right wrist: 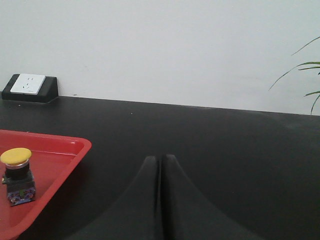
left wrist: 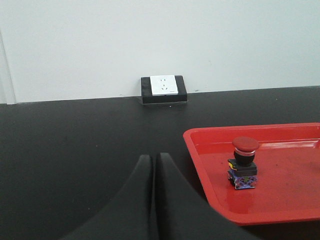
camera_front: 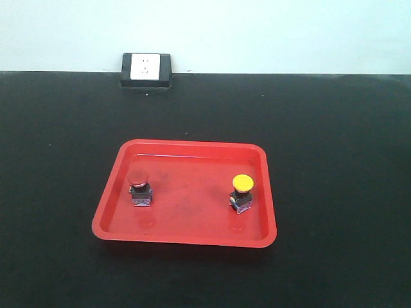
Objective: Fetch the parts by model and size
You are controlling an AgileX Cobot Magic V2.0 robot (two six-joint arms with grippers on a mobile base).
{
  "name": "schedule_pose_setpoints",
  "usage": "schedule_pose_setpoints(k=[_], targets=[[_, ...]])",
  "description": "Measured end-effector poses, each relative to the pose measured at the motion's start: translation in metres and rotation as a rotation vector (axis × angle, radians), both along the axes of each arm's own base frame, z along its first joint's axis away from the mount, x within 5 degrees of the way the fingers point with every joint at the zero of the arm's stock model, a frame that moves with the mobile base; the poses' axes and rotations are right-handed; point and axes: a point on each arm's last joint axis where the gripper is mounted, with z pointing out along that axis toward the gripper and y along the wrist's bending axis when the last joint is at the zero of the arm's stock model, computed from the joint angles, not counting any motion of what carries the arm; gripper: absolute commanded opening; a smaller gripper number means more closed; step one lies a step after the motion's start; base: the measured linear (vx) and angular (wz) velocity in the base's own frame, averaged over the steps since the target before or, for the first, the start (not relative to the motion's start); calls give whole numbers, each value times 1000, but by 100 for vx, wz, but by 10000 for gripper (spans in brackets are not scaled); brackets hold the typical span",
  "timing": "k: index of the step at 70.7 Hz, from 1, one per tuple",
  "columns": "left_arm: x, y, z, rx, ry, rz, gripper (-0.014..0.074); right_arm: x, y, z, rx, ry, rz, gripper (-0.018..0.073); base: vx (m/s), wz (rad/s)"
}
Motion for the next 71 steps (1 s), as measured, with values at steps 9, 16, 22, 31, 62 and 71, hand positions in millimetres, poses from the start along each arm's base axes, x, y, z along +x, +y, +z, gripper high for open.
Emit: schedule_pose_setpoints(k=[9, 16, 22, 31, 62, 71], targets=[[0, 0, 0, 0, 0, 0, -6, 0, 0, 0, 0, 1, 0, -10, 0, 0], [0, 0, 0, 0, 0, 0, -6, 0, 0, 0, -1, 1, 0, -10, 0, 0], [0, 0, 0, 0, 0, 0, -6, 0, 0, 0, -1, 4, 0, -10, 0, 0], [0, 0, 0, 0, 0, 0, -6, 0, 0, 0, -1, 5, 0, -10, 0, 0], [0, 0, 0, 0, 0, 0, -6, 0, 0, -1, -1, 7, -1, -10, 0, 0], [0, 0, 0, 0, 0, 0, -6, 0, 0, -1, -1, 7, -1, -10, 0, 0]])
